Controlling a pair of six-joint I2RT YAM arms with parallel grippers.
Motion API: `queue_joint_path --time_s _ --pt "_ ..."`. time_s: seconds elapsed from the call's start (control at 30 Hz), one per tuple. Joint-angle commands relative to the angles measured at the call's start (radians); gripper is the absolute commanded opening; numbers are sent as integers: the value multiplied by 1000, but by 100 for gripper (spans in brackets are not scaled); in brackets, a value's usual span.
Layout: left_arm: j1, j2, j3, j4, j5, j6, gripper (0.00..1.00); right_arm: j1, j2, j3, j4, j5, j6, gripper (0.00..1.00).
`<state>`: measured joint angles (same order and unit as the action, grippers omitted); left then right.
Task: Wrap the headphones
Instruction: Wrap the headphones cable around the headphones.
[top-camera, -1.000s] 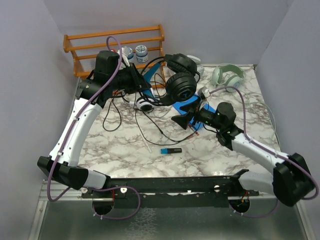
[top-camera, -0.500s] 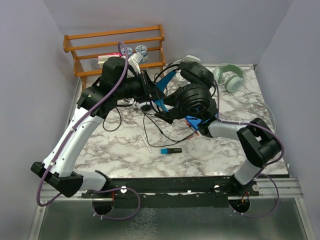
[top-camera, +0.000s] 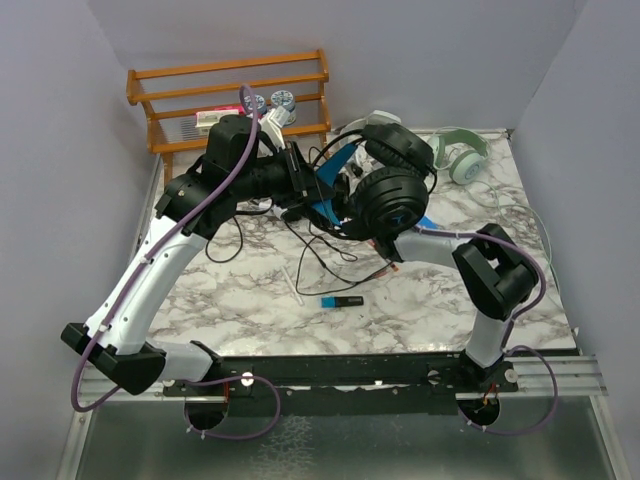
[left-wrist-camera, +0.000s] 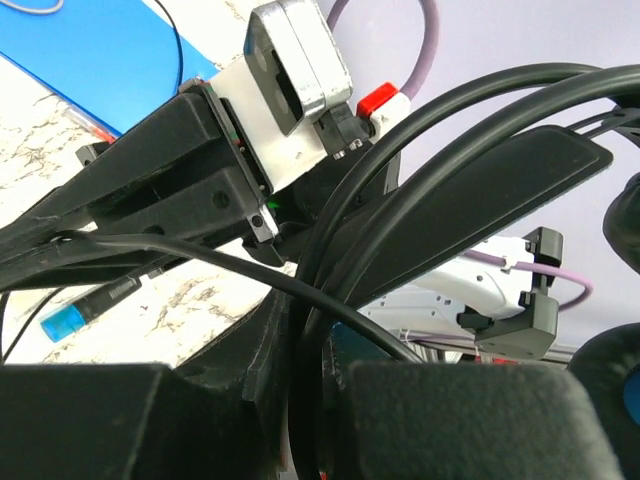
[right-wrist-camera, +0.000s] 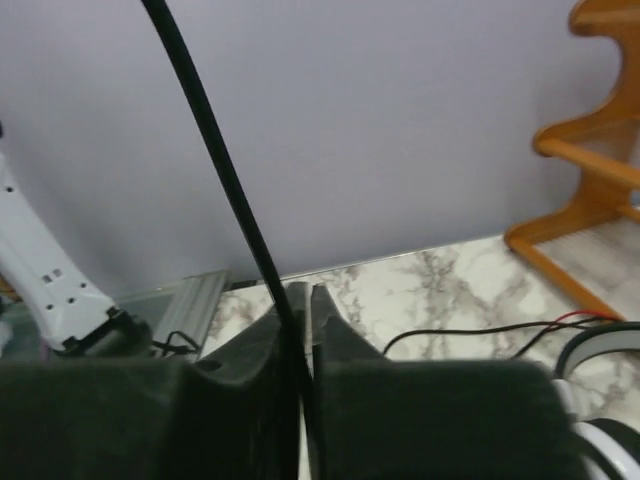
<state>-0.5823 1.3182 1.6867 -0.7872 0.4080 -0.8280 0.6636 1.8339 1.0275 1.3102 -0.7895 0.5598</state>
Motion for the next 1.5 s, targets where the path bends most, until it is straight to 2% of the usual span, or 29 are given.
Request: queue_joint_path --time_s 0.0,0.1,0.27,0.47,0.63,0.87,1.1,1.27,1.37,1.47 --pt "-9 -48 9 65 30 -25 0 -26 -62 -23 -17 71 2 2" --pt "-14 -68 -39 65 46 -8 0 -103 -132 -38 -79 133 40 1" --pt "-44 -96 -139 62 82 53 0 -266 -236 13 -224 123 75 1" --pt "-88 -112 -226 28 -31 99 0 -342 -350 122 -574 204 -102 1" --pt "-124 -105 -242 -14 -142 141 0 -355 -392 157 -688 252 -175 1" --pt "-160 -110 -238 -28 -225 167 0 -371 -401 166 -732 287 -180 1" --pt "-161 -168 -196 -33 -303 150 0 -378 -437 46 -733 304 -178 1" --pt "-160 -196 -145 -33 -354 133 0 -378 -458 -70 -667 223 -133 2" --pt "-161 -199 -120 -33 -393 111 0 -378 -463 -132 -600 106 -94 7" --pt "-160 -192 -114 -24 -429 69 0 -374 -471 -175 -579 6 -67 5"
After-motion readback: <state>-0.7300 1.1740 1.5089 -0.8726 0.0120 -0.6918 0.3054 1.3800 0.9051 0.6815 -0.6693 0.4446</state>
